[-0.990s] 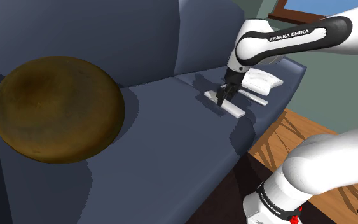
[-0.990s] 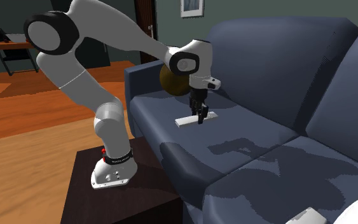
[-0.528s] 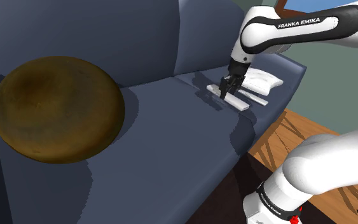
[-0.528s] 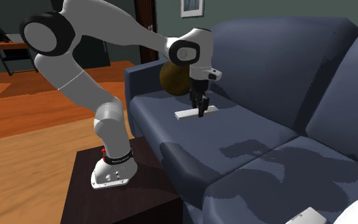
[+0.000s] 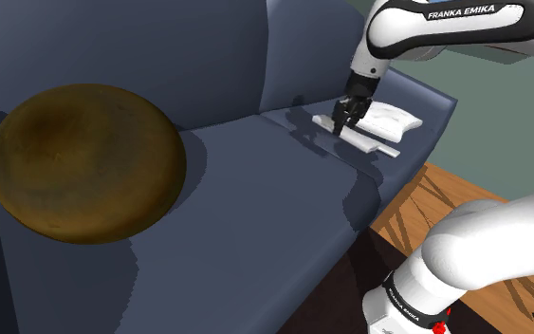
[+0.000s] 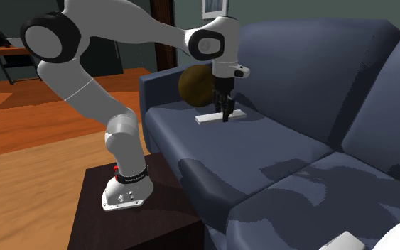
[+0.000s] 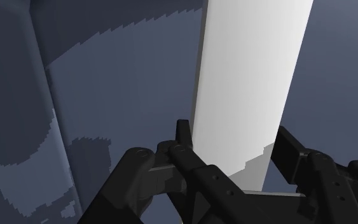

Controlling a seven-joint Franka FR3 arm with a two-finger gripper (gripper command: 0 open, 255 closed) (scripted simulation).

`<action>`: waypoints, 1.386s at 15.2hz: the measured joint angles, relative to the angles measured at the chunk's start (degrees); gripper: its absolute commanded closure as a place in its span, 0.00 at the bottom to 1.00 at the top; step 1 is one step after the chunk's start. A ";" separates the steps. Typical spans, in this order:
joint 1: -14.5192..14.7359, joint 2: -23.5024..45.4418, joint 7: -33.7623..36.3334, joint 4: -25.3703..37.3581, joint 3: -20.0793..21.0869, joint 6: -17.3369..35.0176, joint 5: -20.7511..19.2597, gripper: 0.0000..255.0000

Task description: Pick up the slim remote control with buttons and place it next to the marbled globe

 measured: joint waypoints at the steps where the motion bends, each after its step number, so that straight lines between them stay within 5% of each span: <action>1: 0.02 0.07 -0.03 0.92 0.03 -0.85 0.04 1.00; 21: 0.37 1.53 -0.25 17.77 0.75 -16.24 0.67 1.00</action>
